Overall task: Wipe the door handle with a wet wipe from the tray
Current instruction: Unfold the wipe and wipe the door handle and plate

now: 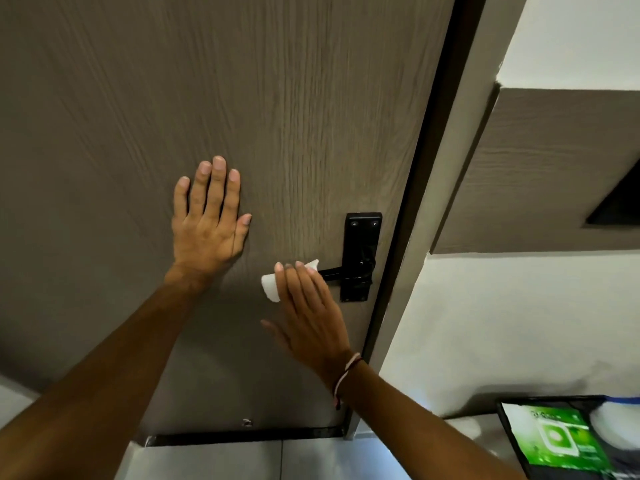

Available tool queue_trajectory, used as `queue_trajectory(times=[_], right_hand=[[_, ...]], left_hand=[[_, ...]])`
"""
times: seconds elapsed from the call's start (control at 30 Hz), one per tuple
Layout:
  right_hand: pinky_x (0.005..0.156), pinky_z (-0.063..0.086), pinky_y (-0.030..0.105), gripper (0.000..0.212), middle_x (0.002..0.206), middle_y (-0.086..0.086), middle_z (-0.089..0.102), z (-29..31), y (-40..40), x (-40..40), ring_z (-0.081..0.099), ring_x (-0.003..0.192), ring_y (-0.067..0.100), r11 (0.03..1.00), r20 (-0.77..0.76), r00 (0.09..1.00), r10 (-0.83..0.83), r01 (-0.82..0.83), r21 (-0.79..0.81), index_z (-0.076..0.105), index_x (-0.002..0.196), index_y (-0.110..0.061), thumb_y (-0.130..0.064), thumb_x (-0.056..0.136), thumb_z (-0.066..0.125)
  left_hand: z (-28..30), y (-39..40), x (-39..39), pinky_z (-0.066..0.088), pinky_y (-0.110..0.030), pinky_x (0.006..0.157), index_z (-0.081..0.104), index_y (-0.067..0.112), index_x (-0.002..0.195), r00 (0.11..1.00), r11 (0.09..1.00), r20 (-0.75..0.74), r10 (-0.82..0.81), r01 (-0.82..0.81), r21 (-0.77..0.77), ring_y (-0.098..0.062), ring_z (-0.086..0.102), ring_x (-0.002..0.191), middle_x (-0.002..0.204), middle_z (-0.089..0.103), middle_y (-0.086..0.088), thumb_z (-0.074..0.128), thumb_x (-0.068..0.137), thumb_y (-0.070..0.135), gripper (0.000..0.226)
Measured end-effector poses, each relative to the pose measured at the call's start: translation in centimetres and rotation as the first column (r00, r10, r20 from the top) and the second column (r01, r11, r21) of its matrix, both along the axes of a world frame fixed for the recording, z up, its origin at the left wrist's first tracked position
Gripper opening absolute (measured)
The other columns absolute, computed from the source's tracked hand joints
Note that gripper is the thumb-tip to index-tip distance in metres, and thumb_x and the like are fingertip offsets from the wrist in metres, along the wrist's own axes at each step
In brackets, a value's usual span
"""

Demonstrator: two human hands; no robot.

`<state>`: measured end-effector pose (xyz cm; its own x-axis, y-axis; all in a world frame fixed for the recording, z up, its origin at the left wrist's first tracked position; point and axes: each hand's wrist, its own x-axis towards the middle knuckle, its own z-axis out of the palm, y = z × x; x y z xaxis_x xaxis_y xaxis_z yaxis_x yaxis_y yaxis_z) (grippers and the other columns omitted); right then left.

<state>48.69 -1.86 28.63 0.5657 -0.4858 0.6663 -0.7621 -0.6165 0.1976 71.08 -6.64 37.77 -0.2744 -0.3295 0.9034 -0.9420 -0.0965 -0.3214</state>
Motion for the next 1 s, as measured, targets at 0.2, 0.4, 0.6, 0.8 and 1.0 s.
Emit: queue_trajectory(times=[0.2, 0.4, 0.6, 0.8, 1.0], right_hand=[[0.123, 0.024, 0.045, 0.071, 0.146, 0.016, 0.054, 1.4, -2.1, -4.8, 0.047, 0.138, 0.034, 0.998, 0.057, 0.997, -0.053, 0.055, -0.022, 0.043, 0.152, -0.006, -0.052, 0.100, 0.056], [0.131, 0.006, 0.041, 0.071, 0.151, 0.018, 0.052, 1.6, -2.8, -8.3, 0.042, 0.143, 0.035, 0.992, 0.072, 0.992, -0.101, 0.106, -0.062, 0.044, 0.150, -0.006, -0.053, 0.099, 0.057], [0.131, -0.003, 0.044, 0.083, 0.166, 0.020, 0.024, -0.1, -1.8, -5.6, 0.017, 0.157, 0.036, 0.998, 0.033, 0.999, -0.036, 0.037, -0.041, 0.021, 0.160, -0.003, -0.050, 0.101, 0.056], [0.131, -0.006, 0.045, 0.088, 0.164, 0.020, 0.023, -1.0, -1.1, -2.1, 0.005, 0.156, 0.034, 0.997, 0.033, 0.999, 0.008, -0.006, -0.071, 0.012, 0.159, -0.002, -0.044, 0.098, 0.060], [0.127, 0.008, 0.046, 0.089, 0.161, 0.017, 0.028, -2.8, -1.9, -6.0, 0.024, 0.151, 0.035, 0.994, -0.005, 0.999, -0.037, 0.036, -0.105, 0.020, 0.158, -0.003, -0.037, 0.093, 0.071]], left_hand=[[-0.1, -0.1, 0.1, -0.004, -0.045, 0.132, 0.006, 0.006, 0.165, 1.000, 1.000, 0.013, 0.009, -0.009, -0.016, -0.023, -0.011, 0.162, 0.174, -0.015, -0.008, 0.026, 0.109, 0.040, 0.069], [-0.1, -0.2, -0.1, -0.004, -0.045, 0.132, 0.004, 0.007, 0.165, 1.000, 1.000, 0.012, 0.010, -0.010, -0.025, -0.023, -0.012, 0.162, 0.174, -0.015, -0.007, 0.025, 0.109, 0.040, 0.068], [-0.2, -0.2, 0.1, -0.003, -0.045, 0.132, 0.006, 0.007, 0.165, 1.000, 0.999, 0.013, 0.013, -0.012, -0.031, -0.023, -0.010, 0.162, 0.174, -0.013, -0.008, 0.026, 0.109, 0.040, 0.069], [-0.3, -0.1, 0.1, -0.005, -0.045, 0.132, 0.006, 0.006, 0.165, 1.000, 1.000, -0.005, 0.008, -0.008, -0.010, -0.024, -0.011, 0.162, 0.174, -0.014, -0.008, 0.027, 0.109, 0.040, 0.069], [0.0, 0.0, -0.1, -0.005, -0.045, 0.132, 0.004, 0.006, 0.165, 1.000, 1.000, 0.004, 0.011, -0.011, -0.010, -0.023, -0.013, 0.161, 0.174, -0.017, -0.007, 0.028, 0.109, 0.039, 0.069]])
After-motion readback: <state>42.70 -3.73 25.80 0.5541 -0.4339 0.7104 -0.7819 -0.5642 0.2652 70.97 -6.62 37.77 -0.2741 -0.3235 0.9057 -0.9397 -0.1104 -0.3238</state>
